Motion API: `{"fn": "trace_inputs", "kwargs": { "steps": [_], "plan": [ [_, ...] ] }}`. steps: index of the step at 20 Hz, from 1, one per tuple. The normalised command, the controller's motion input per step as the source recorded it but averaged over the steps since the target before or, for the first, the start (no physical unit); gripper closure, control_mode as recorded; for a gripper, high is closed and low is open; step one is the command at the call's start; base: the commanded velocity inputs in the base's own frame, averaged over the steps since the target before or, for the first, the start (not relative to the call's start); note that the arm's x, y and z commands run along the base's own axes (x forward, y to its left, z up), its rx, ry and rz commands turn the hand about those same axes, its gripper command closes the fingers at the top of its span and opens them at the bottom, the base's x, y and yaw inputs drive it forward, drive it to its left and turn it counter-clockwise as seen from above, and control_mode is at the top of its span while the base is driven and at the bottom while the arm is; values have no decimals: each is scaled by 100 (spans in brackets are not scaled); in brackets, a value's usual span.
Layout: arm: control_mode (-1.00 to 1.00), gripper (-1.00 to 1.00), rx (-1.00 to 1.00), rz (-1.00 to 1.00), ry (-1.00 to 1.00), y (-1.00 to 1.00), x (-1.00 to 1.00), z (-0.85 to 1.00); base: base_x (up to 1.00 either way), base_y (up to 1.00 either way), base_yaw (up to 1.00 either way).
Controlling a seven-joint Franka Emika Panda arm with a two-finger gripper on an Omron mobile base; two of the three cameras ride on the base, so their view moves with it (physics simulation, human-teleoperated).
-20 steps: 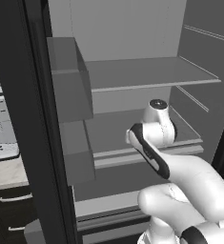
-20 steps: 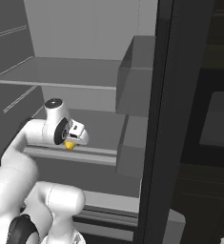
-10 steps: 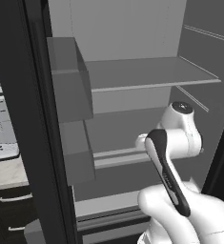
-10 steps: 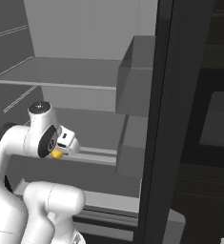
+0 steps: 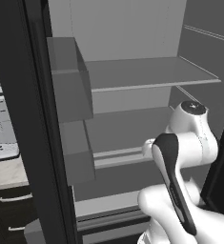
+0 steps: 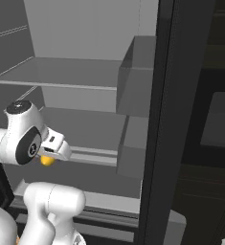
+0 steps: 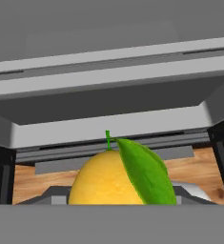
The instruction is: Retrieve a lemon from the fridge and place it on the cutting board with the fish.
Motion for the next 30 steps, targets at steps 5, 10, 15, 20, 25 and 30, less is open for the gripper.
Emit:
{"fn": "trace_inputs", "kwargs": {
  "steps": [5,10,15,20,25,30],
  "plan": [
    [-100,100,-4,0,1,-7,-33,15,0,0,0],
    [-100,100,0,0,0,-5,-15,-1,0,0,0],
    [-100,100,0,0,0,0,0,0,0,0,0],
    [-100,100,0,0,0,0,-15,0,0,0,0],
    [100,100,0,0,0,0,0,0,-69,0,0],
    [100,100,0,0,0,0,0,0,-69,6,0]
  ]
}}
